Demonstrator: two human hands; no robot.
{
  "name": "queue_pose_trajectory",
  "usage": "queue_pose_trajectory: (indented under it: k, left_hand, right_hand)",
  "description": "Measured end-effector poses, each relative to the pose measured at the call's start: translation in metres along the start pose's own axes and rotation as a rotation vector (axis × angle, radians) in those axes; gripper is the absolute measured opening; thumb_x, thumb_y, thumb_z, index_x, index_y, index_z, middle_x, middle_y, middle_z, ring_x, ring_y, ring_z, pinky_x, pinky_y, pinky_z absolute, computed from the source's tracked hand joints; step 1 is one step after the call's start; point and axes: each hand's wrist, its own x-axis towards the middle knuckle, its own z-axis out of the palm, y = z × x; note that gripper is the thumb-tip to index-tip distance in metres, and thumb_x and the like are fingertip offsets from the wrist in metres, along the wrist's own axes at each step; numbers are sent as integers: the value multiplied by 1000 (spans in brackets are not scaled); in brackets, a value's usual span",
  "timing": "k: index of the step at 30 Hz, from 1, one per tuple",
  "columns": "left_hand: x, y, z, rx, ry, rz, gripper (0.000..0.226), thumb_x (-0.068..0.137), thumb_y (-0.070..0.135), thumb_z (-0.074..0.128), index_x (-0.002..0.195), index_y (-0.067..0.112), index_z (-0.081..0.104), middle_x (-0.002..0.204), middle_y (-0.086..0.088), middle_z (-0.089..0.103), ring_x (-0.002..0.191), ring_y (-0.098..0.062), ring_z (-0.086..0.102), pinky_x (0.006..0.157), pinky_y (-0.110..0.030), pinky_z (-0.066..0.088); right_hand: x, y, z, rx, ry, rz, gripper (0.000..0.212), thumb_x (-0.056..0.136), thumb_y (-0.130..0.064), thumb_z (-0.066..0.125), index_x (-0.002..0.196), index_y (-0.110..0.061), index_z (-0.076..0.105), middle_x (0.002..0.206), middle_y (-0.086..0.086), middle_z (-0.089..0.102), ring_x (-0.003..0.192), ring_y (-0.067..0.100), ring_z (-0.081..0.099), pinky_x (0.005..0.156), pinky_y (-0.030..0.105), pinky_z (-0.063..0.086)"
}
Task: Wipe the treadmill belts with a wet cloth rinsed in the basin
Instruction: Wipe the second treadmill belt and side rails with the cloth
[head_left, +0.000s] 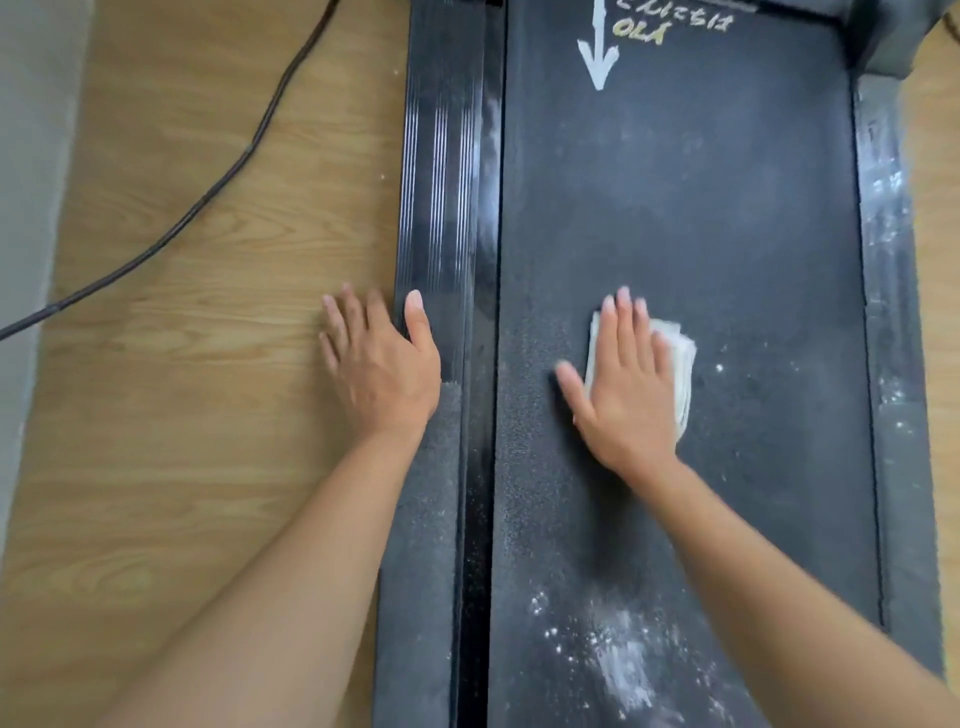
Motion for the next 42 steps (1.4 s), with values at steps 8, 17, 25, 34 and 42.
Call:
queue_pose_trajectory:
  k: [8, 17, 25, 34, 42]
  left_hand:
    - [-3, 1, -4, -1, -29, 23, 79, 105, 66, 11, 158, 15, 42, 171, -8, 26, 162, -26, 10, 130, -50, 12]
    - [-2, -2, 0, 7, 3, 10, 76, 106, 64, 14, 155, 15, 45, 170, -11, 30, 161, -28, 14, 128, -54, 16]
    - [-3, 0, -5, -18, -43, 16, 80, 106, 66, 12, 155, 12, 45, 168, -4, 34, 162, -23, 9, 128, -56, 16]
    - [-3, 0, -8, -30, -31, 9, 74, 108, 61, 19, 145, 7, 54, 161, -16, 44, 160, -30, 15, 126, -55, 22]
    - [-4, 4, -7, 78, -18, -45, 78, 107, 64, 17, 141, 7, 57, 161, -18, 43, 158, -31, 22, 124, -53, 26]
  right_hand:
    - [13, 31, -13, -19, -16, 42, 83, 108, -63, 21, 169, -12, -1, 177, 5, -11, 163, 22, -12, 132, 50, 6]
    - [41, 20, -12, -5, -7, -47, 91, 103, -74, 20, 169, -14, 4, 177, 5, -7, 163, 22, -7, 132, 47, 4]
    - [136, 87, -51, 7, -152, -109, 93, 101, -74, 27, 169, -17, -4, 176, 4, -14, 162, 20, -14, 132, 45, -5]
    - [-97, 188, -49, -261, -412, -783, 94, 104, -71, 33, 168, -7, 6, 176, 13, -6, 163, 26, -8, 130, 51, 6]
    - [65, 148, -36, -54, -50, -210, 99, 98, -82, 20, 169, -15, 5, 177, 0, -4, 163, 17, -6, 132, 50, 3]
